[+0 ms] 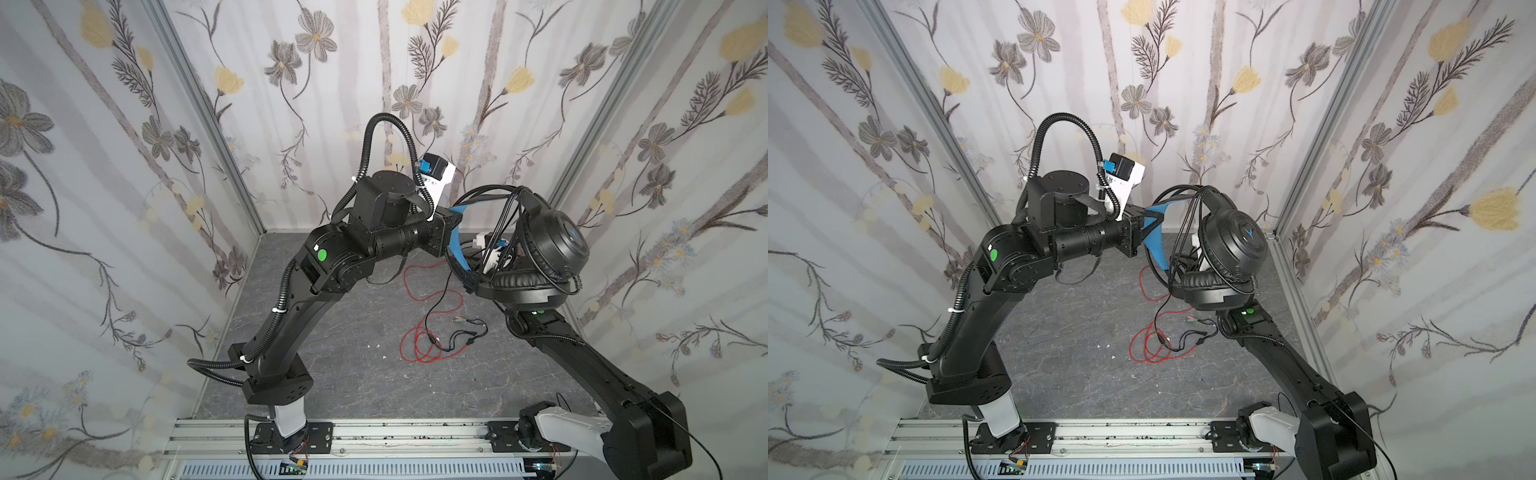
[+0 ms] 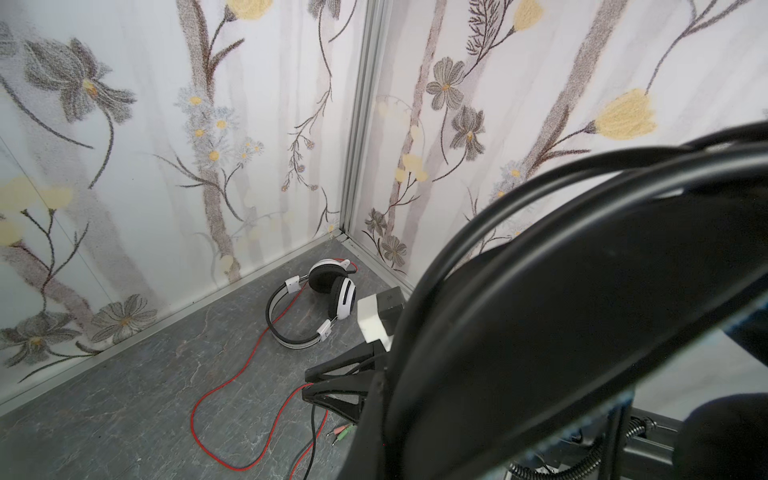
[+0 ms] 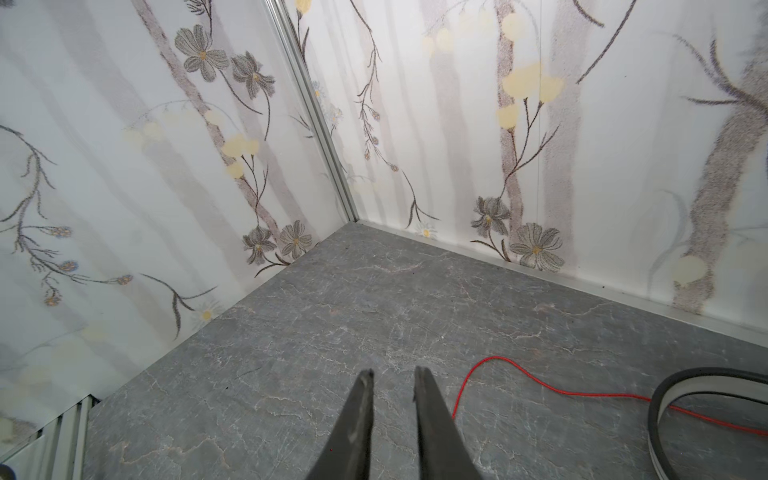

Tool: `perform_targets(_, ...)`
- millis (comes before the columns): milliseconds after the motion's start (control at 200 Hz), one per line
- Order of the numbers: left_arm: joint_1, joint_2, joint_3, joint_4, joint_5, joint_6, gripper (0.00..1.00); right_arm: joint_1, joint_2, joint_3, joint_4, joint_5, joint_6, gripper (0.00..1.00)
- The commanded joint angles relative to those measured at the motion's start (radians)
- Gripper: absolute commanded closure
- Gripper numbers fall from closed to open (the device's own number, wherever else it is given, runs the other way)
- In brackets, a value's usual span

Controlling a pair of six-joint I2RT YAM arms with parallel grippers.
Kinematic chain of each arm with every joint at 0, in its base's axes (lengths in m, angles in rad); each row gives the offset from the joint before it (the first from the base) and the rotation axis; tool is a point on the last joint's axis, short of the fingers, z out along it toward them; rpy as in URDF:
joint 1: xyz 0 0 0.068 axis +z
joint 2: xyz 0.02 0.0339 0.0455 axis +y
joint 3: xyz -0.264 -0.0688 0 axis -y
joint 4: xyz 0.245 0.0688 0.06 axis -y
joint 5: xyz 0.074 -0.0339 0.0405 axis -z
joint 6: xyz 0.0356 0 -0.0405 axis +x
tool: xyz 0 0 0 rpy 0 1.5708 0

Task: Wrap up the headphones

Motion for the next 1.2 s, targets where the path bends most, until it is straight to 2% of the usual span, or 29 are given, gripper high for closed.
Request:
perform_targets(0, 0.001, -0.015, 0.009, 0.076, 0.006, -0.048, 1.00, 0.000, 0.035, 0.013, 0.100, -0.067, 0.053, 0.79)
perform_targets(235, 0.003, -0.023, 0.002, 0.100, -0.034, -0.065, 1.00, 0.000, 0.075, -0.049, 0.169, -0.063, 0.106, 0.80)
perform_targets(415, 0.016, -0.019, -0.002, 0.111, -0.067, -0.085, 1.00, 0.002, 0.105, -0.065, 0.197, -0.090, 0.130, 0.97)
perform_targets(525, 0.025, -0.034, -0.044, 0.150, -0.148, -0.089, 1.00, 0.006, 0.094, -0.066, 0.135, -0.066, 0.109, 1.00)
perform_targets(650, 0.041, -0.068, -0.144, 0.283, -0.304, -0.105, 1.00, 0.032, 0.069, -0.067, 0.019, -0.004, 0.046, 1.00)
perform_targets(784, 0.069, -0.083, -0.222, 0.424, -0.404, -0.127, 1.00, 0.069, 0.023, -0.060, -0.060, 0.060, -0.024, 1.00)
perform_targets(899, 0.086, -0.039, -0.169, 0.391, -0.490, -0.146, 1.00, 0.103, 0.003, -0.028, -0.150, 0.100, -0.082, 1.00)
perform_targets(1004, 0.097, -0.004, -0.117, 0.338, -0.619, -0.175, 1.00, 0.132, -0.017, -0.022, -0.199, 0.134, -0.118, 1.00)
perform_targets(1194, 0.136, 0.021, -0.125, 0.355, -0.662, -0.198, 1.00, 0.166, -0.018, -0.011, -0.237, 0.157, -0.152, 1.00)
